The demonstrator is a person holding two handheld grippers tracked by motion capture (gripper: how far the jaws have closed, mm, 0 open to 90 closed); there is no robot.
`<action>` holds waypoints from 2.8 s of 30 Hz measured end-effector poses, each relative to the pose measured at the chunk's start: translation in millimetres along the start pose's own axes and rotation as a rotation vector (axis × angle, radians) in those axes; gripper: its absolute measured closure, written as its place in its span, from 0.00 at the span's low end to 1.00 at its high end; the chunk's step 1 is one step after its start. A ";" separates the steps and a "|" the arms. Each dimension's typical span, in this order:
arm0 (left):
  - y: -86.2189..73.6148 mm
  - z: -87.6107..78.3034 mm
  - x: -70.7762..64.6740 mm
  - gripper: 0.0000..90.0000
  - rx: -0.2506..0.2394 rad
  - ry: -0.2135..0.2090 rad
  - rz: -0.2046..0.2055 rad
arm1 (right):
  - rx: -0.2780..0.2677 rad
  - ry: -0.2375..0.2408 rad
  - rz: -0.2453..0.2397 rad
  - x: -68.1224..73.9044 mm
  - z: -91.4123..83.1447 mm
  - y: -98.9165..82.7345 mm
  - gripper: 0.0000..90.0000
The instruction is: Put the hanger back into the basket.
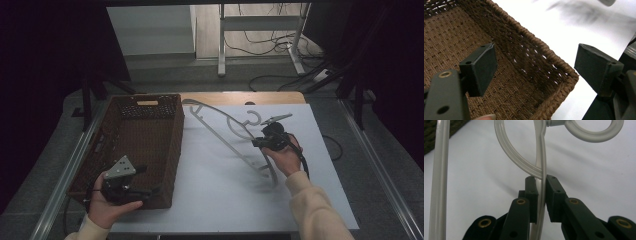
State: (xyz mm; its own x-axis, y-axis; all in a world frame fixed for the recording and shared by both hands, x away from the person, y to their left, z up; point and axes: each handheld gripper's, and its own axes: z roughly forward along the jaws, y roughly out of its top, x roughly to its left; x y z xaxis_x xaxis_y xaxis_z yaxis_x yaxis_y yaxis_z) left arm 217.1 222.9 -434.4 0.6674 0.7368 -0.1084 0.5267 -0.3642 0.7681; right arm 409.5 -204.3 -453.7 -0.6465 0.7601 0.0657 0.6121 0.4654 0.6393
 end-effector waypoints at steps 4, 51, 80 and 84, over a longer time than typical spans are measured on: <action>0.2 0.6 -0.1 0.21 0.000 -0.002 -0.001 | -0.027 0.011 -0.024 -0.2 -21.9 -4.5 0.89; 40.2 -7.0 -5.4 0.20 -0.015 -0.014 0.050 | -0.002 0.186 -0.293 31.6 -70.9 -61.5 0.89; 80.6 14.5 -1.1 0.21 0.053 -0.054 0.104 | 0.000 0.237 -0.379 52.5 -70.8 -60.2 0.89; 83.6 20.4 -0.4 0.21 0.069 -0.066 0.112 | 0.001 0.244 -0.387 53.9 -70.5 -60.5 0.89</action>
State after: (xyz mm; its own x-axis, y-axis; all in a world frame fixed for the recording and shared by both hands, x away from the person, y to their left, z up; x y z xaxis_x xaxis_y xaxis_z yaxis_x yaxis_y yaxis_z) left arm 271.6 180.5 -383.0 0.7561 0.6509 -0.0678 0.4804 -0.4816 0.7331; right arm 305.4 -223.4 -434.8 -0.9160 0.4011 0.0007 0.3048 0.6948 0.6515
